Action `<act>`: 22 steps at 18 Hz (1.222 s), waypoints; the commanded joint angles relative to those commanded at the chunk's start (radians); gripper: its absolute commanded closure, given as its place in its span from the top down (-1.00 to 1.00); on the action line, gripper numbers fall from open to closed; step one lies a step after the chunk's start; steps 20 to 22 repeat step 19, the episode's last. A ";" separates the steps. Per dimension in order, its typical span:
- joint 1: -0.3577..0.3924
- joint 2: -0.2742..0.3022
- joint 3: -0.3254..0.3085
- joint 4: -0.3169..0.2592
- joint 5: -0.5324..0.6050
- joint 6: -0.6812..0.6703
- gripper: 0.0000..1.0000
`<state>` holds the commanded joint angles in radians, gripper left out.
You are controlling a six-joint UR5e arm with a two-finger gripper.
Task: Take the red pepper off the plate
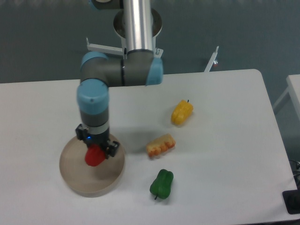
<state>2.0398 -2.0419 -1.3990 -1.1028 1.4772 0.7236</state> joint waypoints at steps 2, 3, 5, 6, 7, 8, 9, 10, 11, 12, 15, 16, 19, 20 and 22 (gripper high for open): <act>0.066 0.009 0.024 -0.023 -0.002 0.098 -0.06; 0.100 0.009 0.040 -0.029 -0.002 0.147 -0.06; 0.157 0.011 0.051 -0.031 -0.008 0.244 -0.06; 0.187 0.012 0.061 -0.031 -0.009 0.294 -0.06; 0.212 0.012 0.072 -0.032 -0.012 0.342 -0.06; 0.233 0.012 0.081 -0.035 -0.012 0.391 -0.06; 0.252 0.014 0.092 -0.048 -0.012 0.434 -0.06; 0.269 0.014 0.106 -0.055 -0.011 0.466 -0.06; 0.286 0.014 0.118 -0.064 -0.009 0.480 -0.06; 0.296 0.014 0.127 -0.069 -0.006 0.485 -0.06; 0.324 0.012 0.126 -0.069 -0.005 0.499 -0.06; 0.330 0.012 0.127 -0.069 -0.003 0.504 -0.06; 0.330 0.008 0.117 -0.065 0.000 0.504 -0.06; 0.330 0.008 0.117 -0.065 0.000 0.504 -0.06; 0.330 0.008 0.117 -0.065 0.000 0.504 -0.06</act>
